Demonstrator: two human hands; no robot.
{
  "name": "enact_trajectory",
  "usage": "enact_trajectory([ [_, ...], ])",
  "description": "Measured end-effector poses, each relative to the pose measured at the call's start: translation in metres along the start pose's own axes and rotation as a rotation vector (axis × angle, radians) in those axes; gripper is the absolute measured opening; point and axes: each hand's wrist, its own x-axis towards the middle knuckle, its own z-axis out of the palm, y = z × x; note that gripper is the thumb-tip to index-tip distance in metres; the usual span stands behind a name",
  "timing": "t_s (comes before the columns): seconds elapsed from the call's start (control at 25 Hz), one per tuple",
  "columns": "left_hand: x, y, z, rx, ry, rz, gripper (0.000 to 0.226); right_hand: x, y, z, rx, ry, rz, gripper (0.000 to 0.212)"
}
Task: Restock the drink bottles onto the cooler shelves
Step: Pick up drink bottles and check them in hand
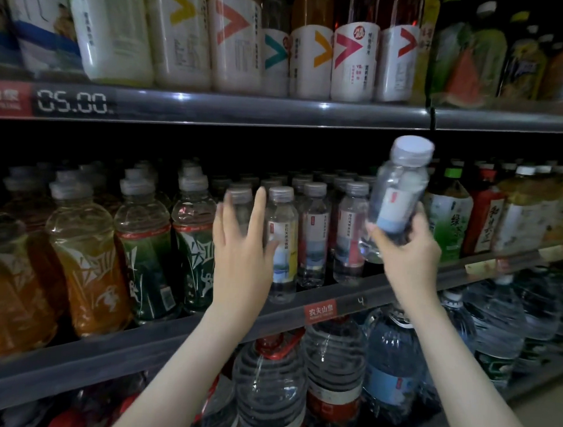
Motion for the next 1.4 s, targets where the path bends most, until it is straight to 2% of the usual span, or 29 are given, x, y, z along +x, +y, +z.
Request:
enact_trajectory([
  [0.08,-0.018,-0.012,0.023,0.146,-0.045,-0.022,0.092,0.016,0.025,0.0,0.034,0.088,0.13,0.062],
  [0.24,-0.031,-0.005,0.047,0.147,-0.099,-0.14,0.108,0.027,0.061,0.017,-0.048,0.031,0.306,0.07],
  [0.36,-0.029,0.0,0.057,0.156,-0.084,-0.199,0.114,0.034,0.068,0.031,-0.026,0.005,0.344,0.059],
  [0.52,-0.032,-0.004,0.067,0.153,-0.02,-0.185,0.112,0.032,0.072,0.038,-0.086,-0.189,0.44,0.042],
  [0.64,-0.031,-0.005,0.073,0.134,-0.007,-0.161,0.105,0.029,0.069,0.042,-0.092,-0.288,0.455,0.052],
  [0.72,-0.03,-0.007,0.074,0.113,-0.016,-0.154,0.1,0.023,0.065,0.047,-0.081,-0.253,0.474,0.063],
  [0.84,-0.035,-0.003,0.068,0.106,-0.057,-0.108,0.089,0.001,0.052,0.055,-0.179,-0.087,0.456,0.068],
  [0.96,-0.04,0.0,0.053,0.082,-0.158,-0.063,0.082,-0.023,0.032,0.071,-0.341,-0.002,0.465,0.065],
  [1.04,-0.04,0.001,0.04,0.073,-0.23,-0.029,0.078,-0.035,0.016,0.08,-0.401,-0.003,0.46,0.059],
  [1.16,-0.027,0.006,0.014,0.069,-0.39,0.007,0.075,-0.046,-0.016,0.085,-0.368,-0.16,0.46,0.044],
  [1.24,-0.007,0.015,-0.002,0.036,-0.511,0.039,0.074,-0.042,-0.046,0.08,-0.335,-0.25,0.473,0.043],
  [1.4,0.041,0.056,-0.029,-0.071,-0.706,-0.021,0.069,-0.009,-0.095,0.042,-0.299,-0.332,0.554,0.042],
])
